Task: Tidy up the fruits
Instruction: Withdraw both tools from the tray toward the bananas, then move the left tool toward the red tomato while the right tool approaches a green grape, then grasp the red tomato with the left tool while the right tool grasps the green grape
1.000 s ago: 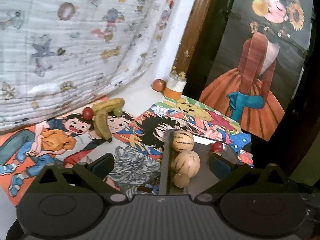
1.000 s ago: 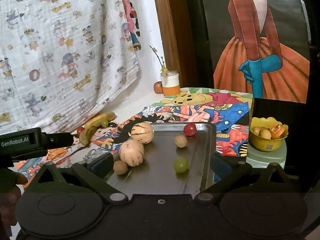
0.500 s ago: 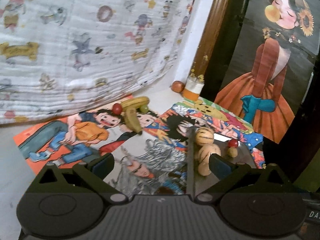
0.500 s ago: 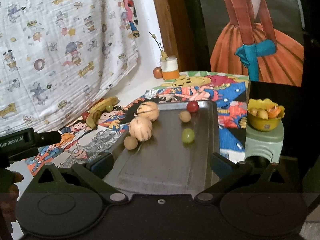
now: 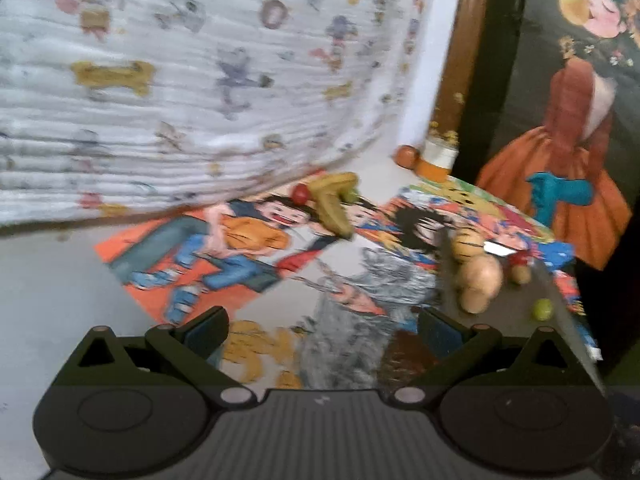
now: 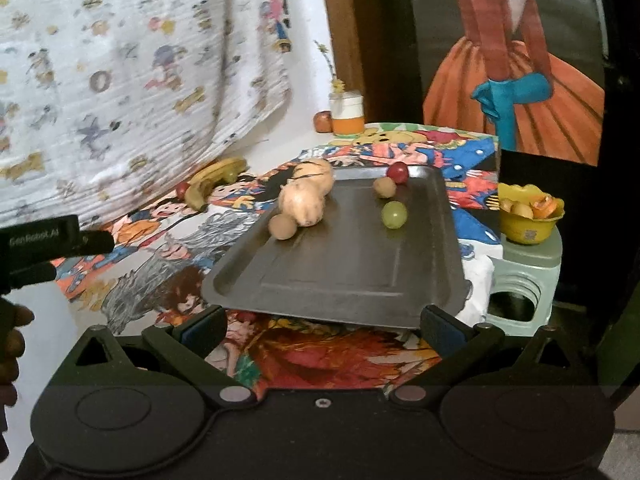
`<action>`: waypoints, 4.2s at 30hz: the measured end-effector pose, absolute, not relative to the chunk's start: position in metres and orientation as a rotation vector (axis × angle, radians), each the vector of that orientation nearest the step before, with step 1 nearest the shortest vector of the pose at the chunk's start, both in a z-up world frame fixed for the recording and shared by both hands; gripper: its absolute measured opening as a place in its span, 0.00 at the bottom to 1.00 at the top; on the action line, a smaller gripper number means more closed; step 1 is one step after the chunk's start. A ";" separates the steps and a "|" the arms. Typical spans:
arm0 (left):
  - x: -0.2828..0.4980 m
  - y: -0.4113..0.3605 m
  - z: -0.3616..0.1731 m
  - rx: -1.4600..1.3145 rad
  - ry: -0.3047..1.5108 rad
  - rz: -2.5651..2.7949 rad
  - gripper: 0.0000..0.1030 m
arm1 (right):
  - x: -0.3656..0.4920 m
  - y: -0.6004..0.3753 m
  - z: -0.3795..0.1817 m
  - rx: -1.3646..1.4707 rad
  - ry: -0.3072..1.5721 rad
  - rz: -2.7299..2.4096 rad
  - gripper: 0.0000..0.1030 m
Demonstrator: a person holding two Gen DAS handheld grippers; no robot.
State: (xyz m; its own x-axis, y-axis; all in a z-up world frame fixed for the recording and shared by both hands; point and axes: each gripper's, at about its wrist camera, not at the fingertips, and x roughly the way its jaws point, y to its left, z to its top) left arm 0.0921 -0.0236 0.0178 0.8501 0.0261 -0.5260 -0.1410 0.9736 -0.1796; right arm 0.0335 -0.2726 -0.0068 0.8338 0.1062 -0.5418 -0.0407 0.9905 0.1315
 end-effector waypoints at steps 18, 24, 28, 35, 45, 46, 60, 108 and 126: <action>0.089 0.015 0.018 -0.280 0.566 0.220 1.00 | 0.046 -0.233 0.004 0.012 0.582 0.209 0.99; 0.096 0.031 0.011 -0.307 0.583 0.265 1.00 | 0.057 -0.223 -0.003 0.002 0.603 0.237 0.99; 0.103 0.039 0.007 -0.321 0.593 0.283 1.00 | 0.061 -0.222 -0.005 0.013 0.585 0.247 0.99; 0.117 0.046 0.005 -0.293 0.593 0.262 1.00 | 0.082 -0.217 0.014 -0.073 0.540 0.296 0.99; 0.156 0.040 0.025 -0.001 0.506 0.103 1.00 | 0.143 -0.211 0.064 -0.167 0.520 0.455 0.99; 0.159 0.040 0.026 0.021 0.504 0.094 1.00 | 0.148 -0.210 0.065 -0.168 0.522 0.460 0.99; 0.205 0.030 0.018 0.135 0.515 -0.020 1.00 | 0.212 -0.213 0.070 -0.313 0.498 0.481 0.99; 0.304 0.026 -0.001 -0.126 0.571 -0.116 1.00 | 0.448 -0.174 0.048 -0.339 0.800 0.623 0.99; 0.306 0.047 -0.006 -0.115 0.612 0.052 0.99 | 0.451 -0.166 0.009 -0.370 0.812 0.652 0.88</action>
State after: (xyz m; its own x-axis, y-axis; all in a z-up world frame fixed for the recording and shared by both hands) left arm 0.3058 0.0471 -0.0057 0.8175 0.0149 -0.5757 -0.0832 0.9922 -0.0925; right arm 0.4510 -0.1658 0.0091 0.5105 0.3912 -0.7657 -0.6628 0.7464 -0.0606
